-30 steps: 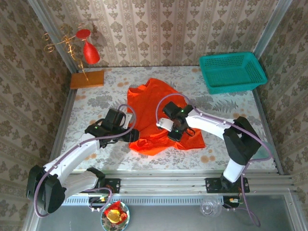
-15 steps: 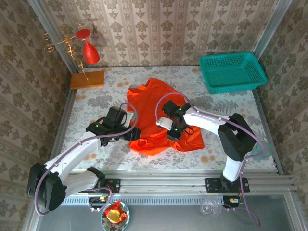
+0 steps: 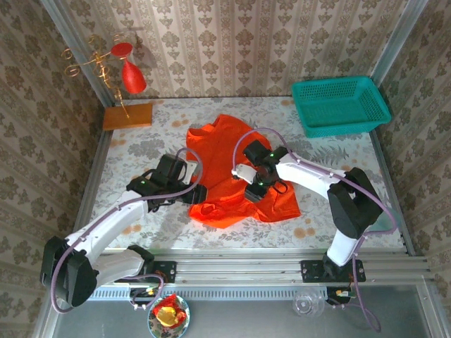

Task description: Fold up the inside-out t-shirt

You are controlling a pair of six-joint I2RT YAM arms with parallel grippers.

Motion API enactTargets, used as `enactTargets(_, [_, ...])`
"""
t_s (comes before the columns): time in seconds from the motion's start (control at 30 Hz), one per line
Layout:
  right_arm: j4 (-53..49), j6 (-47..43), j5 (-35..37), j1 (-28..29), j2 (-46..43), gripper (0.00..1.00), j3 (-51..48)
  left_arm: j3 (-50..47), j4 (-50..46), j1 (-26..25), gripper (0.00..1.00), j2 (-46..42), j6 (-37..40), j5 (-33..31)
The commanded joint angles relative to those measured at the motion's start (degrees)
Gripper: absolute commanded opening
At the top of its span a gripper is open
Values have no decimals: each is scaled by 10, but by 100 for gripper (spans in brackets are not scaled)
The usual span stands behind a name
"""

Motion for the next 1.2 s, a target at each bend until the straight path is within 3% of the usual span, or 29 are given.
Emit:
enactTargets(0.0, [-13,3,19,-2,13,32,-1,12,-2,-6,53,3,12,5])
enactTargets(0.13, [-28,-9,-54,2,10,34,-7,10,-1,-7,53,3,10,5])
enactTargets(0.43, [-23,-2,-46,7,28,44,-16,11,-1,-9,53,3,8,3])
enactTargets(0.6, [-13,1,-35,6,23,34,-16,11,-4,-10,53,2,8,1])
enactTargets(0.73, [5,10,-25,1,11,19,-18,12,-5,-10,53,1,7,-1])
enactTargets(0.97, [3,11,-36,-8,6,24,-13,13,-5,-13,53,-7,6,-7])
enactTargets(1.17, [-2,17,-27,-8,24,12,-5,11,-3,-14,53,-5,5,-6])
